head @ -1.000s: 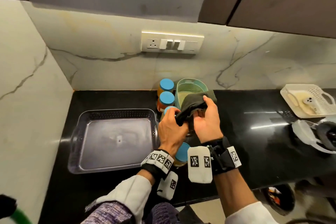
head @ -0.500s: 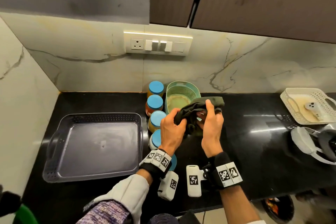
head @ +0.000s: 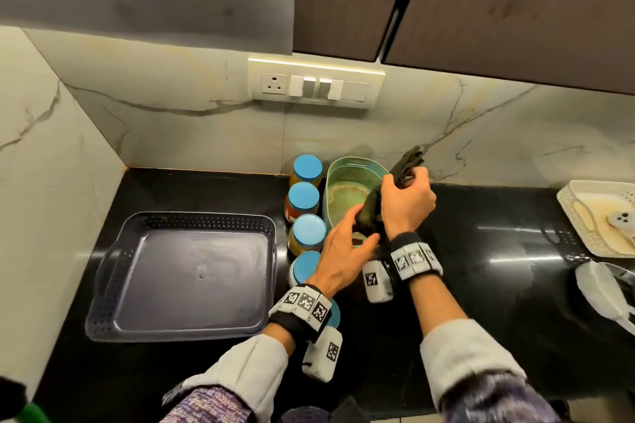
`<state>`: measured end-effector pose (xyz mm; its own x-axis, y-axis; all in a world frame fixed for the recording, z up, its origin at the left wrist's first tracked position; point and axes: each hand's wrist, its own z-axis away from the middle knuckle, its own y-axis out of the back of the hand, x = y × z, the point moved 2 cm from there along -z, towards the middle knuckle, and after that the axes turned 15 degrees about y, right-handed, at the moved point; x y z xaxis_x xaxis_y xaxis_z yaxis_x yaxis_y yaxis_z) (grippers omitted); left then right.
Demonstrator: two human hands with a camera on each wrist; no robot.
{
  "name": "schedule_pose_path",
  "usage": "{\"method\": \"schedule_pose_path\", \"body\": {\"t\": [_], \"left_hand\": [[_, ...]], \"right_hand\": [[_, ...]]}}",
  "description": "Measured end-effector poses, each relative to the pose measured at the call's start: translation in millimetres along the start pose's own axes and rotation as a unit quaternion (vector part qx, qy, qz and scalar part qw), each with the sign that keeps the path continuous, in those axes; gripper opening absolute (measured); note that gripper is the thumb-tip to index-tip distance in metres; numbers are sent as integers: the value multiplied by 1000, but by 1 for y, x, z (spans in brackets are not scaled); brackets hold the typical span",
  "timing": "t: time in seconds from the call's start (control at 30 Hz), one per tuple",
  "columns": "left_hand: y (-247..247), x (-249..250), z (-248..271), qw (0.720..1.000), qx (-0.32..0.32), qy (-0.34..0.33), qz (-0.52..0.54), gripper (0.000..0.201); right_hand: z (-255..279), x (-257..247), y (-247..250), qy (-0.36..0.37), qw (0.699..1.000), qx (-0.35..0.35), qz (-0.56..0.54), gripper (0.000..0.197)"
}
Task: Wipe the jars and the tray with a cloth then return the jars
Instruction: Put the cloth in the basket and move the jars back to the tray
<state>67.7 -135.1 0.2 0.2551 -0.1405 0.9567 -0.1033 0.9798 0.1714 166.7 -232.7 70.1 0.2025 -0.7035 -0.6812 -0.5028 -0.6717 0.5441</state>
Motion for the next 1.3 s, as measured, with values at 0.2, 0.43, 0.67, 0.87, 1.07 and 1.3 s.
{"method": "schedule_pose_path", "body": {"t": [0.2, 0.43, 0.67, 0.87, 1.07, 1.3], "left_hand": [[62, -31, 2, 988, 125, 84, -31, 39], [163, -87, 27, 965, 190, 129, -127, 35], [248, -153, 80, 933, -12, 214, -288, 48], [296, -188, 114, 911, -119, 255, -300, 33], [325, -183, 112, 926, 27, 223, -302, 19], [372, -178, 72, 935, 178, 176, -252, 10]], "right_hand": [[-1, 33, -93, -48, 905, -404, 123, 54], [50, -19, -92, -2, 929, -366, -48, 8], [176, -63, -86, 87, 854, -511, 47, 33], [245, -60, -85, 61, 830, -534, 151, 60], [252, -75, -105, -23, 887, -461, -4, 83], [236, -103, -169, -104, 892, -416, -143, 75]]}}
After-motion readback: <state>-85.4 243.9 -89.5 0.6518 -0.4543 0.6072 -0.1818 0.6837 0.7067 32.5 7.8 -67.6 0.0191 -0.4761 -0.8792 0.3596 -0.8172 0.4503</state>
